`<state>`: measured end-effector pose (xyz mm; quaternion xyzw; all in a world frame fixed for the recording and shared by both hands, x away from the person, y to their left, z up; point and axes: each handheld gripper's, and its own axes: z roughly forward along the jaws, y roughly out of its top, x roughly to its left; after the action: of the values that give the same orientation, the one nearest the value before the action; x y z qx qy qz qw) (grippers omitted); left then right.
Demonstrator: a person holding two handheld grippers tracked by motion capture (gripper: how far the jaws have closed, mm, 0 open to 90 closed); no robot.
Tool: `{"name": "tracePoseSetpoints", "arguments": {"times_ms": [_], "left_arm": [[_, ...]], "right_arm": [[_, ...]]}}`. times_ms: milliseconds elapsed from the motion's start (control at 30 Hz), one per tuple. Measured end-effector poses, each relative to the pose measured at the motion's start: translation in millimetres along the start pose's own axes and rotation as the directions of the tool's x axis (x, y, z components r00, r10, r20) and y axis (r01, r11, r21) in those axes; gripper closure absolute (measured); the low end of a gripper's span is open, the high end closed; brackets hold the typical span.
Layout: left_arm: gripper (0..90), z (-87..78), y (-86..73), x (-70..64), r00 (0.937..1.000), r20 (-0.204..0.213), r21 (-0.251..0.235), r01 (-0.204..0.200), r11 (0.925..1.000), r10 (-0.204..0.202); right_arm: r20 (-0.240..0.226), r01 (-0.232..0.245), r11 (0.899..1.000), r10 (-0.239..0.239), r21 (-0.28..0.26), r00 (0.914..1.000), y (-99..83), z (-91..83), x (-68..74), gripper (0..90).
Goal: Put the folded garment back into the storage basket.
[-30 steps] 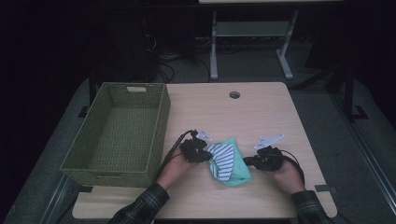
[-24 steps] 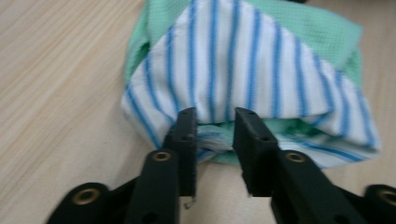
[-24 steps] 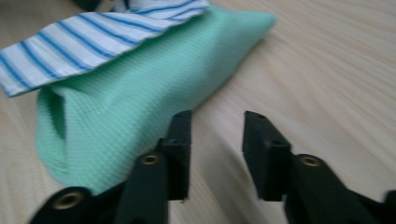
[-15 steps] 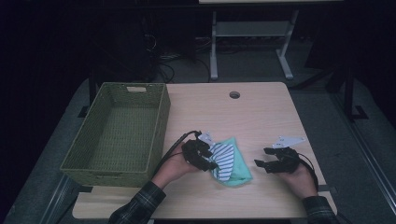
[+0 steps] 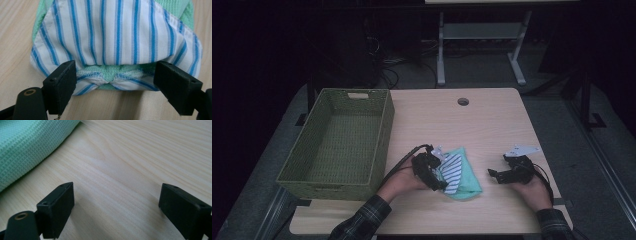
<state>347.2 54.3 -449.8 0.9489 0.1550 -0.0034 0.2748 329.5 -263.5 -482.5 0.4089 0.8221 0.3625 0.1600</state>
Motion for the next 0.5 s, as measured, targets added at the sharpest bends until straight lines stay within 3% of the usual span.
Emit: {"name": "tracePoseSetpoints", "arguments": {"times_ms": [367,500], "left_arm": [[17.5,6.0,1.8,-5.0,0.9964,-0.048,0.037,-0.067,0.9971,0.069],[19.8,5.5,3.4,-5.5,0.997,-0.045,0.057,-0.06,0.9966,0.062]], "right_arm": [[-0.004,-0.008,1.0,0.008,0.008,1.0,0.4,0.8,-0.6,10.9],[-0.002,-0.008,1.0,0.008,0.007,1.0,0.7,1.3,-0.7,10.8]]}}
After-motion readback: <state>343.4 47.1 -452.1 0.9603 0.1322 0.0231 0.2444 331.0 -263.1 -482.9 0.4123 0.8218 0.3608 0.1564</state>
